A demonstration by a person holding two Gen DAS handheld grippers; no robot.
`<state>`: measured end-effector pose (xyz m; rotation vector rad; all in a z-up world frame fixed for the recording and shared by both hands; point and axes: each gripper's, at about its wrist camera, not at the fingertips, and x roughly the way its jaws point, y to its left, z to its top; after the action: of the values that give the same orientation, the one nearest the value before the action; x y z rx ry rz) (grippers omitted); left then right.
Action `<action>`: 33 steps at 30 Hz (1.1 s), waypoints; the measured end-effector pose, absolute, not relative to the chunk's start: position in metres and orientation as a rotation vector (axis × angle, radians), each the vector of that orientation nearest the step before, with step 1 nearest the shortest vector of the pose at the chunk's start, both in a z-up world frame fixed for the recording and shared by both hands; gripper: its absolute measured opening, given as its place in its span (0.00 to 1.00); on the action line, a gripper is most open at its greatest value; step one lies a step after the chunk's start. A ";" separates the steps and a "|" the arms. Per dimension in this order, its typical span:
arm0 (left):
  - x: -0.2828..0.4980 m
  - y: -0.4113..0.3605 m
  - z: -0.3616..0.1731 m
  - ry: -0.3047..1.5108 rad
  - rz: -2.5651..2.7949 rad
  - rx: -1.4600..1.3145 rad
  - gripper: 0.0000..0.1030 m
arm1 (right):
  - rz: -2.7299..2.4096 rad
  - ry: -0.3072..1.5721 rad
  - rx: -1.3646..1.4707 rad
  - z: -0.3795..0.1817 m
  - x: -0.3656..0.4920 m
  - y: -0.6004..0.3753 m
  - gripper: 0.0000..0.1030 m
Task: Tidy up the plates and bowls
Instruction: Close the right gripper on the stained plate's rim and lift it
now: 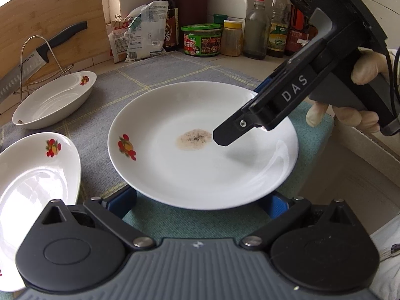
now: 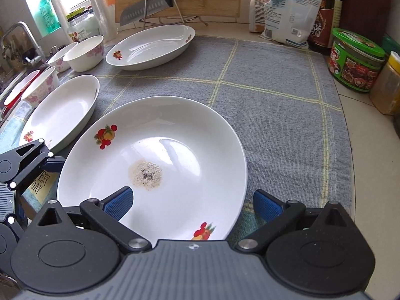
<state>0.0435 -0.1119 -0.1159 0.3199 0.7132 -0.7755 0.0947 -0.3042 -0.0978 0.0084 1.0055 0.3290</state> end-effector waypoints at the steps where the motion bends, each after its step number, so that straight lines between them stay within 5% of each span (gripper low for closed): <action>1: 0.043 -0.112 -0.116 0.713 -0.774 0.319 1.00 | 0.352 1.010 0.001 -0.097 0.099 -0.305 1.00; 33: 0.049 -0.120 -0.114 0.739 -0.800 0.373 0.99 | 0.597 1.041 -0.058 -0.094 0.148 -0.301 0.93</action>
<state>0.0488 -0.1198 -0.1141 0.3731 0.7392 -0.7997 0.1476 -0.3010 -0.0941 -0.0581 1.0411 0.5971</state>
